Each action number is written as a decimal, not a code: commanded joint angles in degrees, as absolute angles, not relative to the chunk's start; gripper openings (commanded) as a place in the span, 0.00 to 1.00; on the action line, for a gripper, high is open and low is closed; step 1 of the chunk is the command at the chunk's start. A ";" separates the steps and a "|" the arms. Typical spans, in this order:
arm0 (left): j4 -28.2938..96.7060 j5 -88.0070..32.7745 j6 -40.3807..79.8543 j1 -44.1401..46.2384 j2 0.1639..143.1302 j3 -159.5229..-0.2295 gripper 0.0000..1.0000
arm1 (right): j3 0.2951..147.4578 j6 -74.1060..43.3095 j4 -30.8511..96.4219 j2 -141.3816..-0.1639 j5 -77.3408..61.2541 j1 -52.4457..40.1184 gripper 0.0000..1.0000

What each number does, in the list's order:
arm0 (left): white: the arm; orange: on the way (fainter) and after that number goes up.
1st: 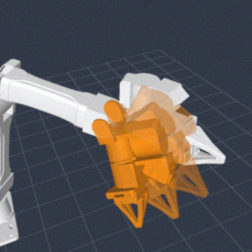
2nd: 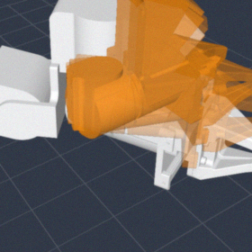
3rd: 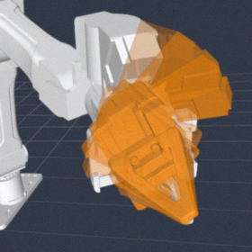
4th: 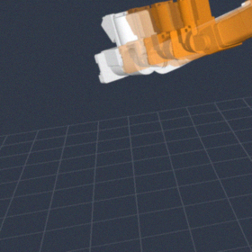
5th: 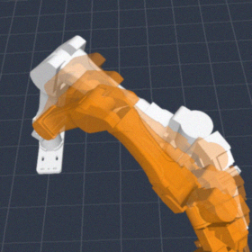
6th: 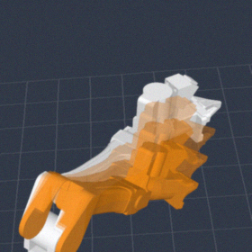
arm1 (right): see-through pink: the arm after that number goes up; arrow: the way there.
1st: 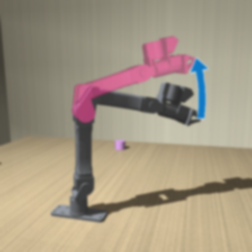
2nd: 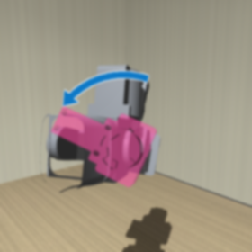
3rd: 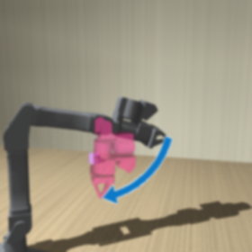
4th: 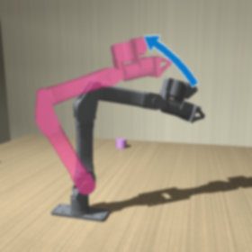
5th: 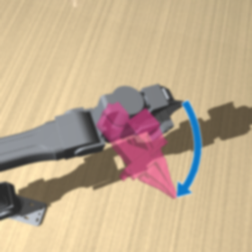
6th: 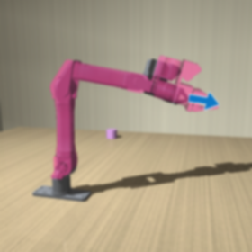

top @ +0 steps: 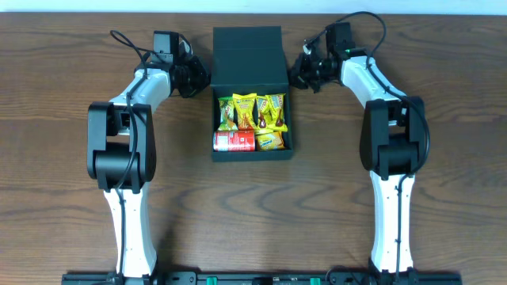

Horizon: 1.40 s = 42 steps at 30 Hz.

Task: Pack container
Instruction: 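Swing the lid closed over the box with both grippers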

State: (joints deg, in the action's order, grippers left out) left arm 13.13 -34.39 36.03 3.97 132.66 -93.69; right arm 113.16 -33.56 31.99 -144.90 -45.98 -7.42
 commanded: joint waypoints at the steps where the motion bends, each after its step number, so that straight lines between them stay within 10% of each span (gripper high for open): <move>1: 12.53 -36.91 36.42 4.25 133.01 -95.18 0.06 | 113.30 -33.85 30.92 -145.64 -48.42 -7.68 0.02; 42: -6.79 -64.01 28.27 0.08 132.97 -95.18 0.06 | 113.30 -35.42 3.88 -145.62 -78.78 -3.05 0.02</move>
State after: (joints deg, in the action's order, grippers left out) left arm -5.10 -58.87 29.56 0.14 132.66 -93.69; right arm 113.06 -34.30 4.99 -144.92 -73.19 -3.07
